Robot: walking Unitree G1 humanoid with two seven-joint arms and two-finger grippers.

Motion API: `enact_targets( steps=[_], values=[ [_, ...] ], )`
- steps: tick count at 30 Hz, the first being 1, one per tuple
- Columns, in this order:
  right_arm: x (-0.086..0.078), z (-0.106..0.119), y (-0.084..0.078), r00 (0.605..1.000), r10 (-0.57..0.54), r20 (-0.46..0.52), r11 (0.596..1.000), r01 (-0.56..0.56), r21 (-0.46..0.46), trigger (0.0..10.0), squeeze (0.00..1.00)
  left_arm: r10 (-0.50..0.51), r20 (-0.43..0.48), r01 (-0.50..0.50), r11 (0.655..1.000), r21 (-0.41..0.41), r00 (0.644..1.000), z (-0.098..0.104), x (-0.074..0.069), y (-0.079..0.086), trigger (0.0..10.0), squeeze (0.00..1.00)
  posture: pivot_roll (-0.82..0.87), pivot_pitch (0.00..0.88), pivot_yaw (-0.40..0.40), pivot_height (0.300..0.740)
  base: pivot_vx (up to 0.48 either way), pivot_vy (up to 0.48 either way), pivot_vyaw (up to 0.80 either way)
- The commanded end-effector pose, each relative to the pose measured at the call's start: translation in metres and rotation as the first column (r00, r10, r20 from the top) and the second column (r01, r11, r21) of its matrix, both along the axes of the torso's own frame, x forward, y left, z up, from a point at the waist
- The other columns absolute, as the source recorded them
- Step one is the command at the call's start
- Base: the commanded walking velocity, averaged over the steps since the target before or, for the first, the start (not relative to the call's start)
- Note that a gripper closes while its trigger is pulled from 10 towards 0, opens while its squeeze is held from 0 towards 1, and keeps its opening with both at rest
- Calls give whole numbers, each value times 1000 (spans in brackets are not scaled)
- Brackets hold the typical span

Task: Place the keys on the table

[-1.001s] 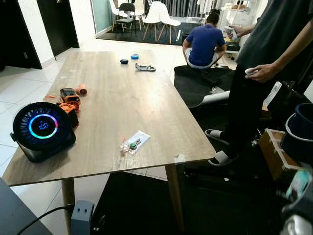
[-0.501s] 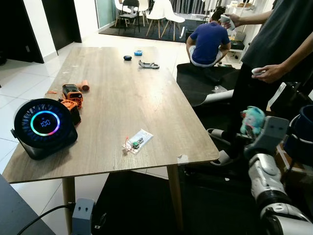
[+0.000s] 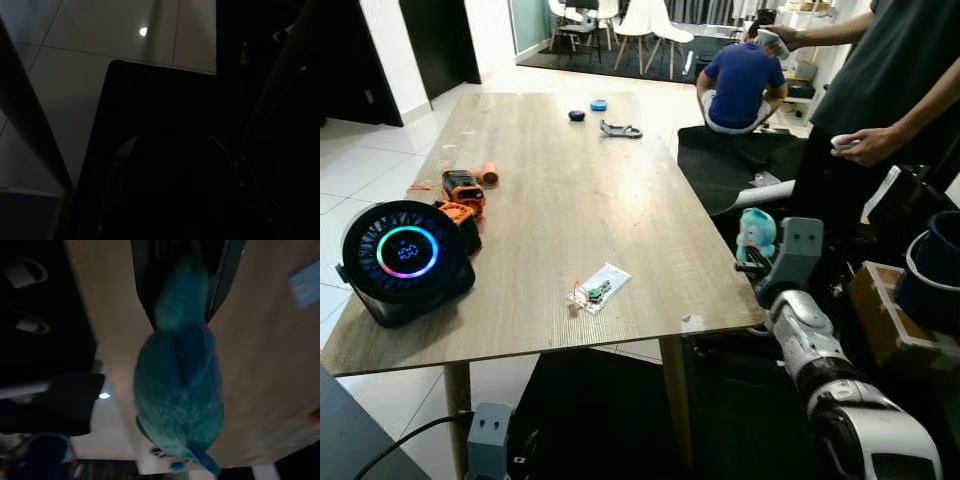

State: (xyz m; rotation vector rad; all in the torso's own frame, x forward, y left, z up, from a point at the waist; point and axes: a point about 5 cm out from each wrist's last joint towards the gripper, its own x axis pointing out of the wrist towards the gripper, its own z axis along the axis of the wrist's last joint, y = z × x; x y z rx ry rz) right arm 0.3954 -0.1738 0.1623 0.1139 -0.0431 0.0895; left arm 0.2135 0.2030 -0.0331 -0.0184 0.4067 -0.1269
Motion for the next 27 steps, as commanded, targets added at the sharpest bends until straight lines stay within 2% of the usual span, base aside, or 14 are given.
enact_targets(
  steps=[1,14,27],
  values=[
    [-1,-7,6,999,34,-35,999,-34,-9,10000,0,1,-6,-1,1000,-3,1000,-1,-3,0,10000,0,114,78,-45,740,0,0,0],
    [2,-7,32,990,132,-58,991,-134,-29,10000,0,0,-4,0,1000,-4,1000,-1,-3,-2,10000,0,120,78,-51,740,0,0,0],
    [2,-8,34,988,141,-61,989,-143,-34,10000,0,-3,-7,3,1000,0,1000,-2,-5,-2,10000,0,121,80,-51,740,0,0,0]
  ],
)
